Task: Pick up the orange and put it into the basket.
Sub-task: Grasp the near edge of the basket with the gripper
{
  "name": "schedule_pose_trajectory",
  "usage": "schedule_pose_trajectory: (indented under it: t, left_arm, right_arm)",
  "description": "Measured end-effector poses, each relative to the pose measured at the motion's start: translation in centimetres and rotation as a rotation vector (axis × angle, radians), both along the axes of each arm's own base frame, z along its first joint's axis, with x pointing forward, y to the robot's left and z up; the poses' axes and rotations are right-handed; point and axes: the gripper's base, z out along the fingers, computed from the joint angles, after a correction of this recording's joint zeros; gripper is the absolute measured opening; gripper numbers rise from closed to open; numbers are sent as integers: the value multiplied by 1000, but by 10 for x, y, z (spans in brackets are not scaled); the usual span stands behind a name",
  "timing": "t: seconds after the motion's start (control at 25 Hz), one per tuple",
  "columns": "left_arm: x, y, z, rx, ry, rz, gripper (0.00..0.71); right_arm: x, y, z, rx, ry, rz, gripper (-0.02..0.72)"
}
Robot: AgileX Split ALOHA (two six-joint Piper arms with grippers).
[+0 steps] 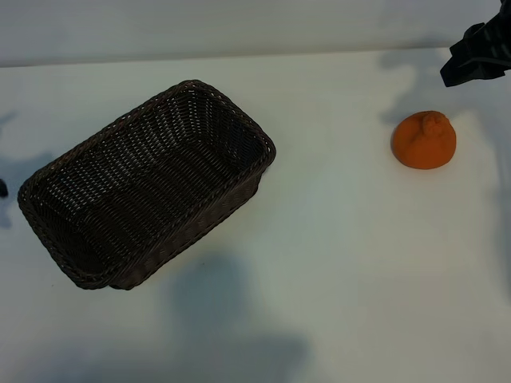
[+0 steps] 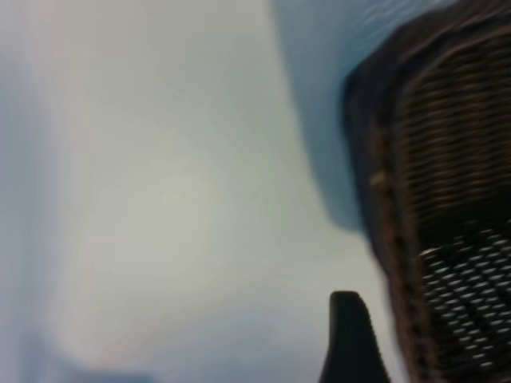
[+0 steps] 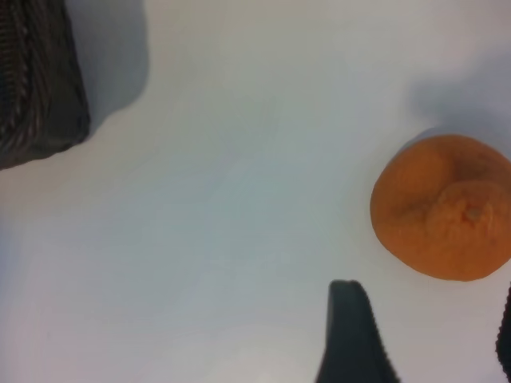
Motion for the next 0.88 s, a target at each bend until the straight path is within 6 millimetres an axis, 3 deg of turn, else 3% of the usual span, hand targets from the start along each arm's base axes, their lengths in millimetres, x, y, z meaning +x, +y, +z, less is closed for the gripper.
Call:
schedule_pose_trajectory:
  t: [0.24,0.88]
  left_arm:
    - [-12,-2,-22,2,84,44,503]
    - [-6,0,-24,17,5,74,503]
  right_arm:
    - [0,0,0,0,2,1,433]
    - [0,0,0,1,3,1,433]
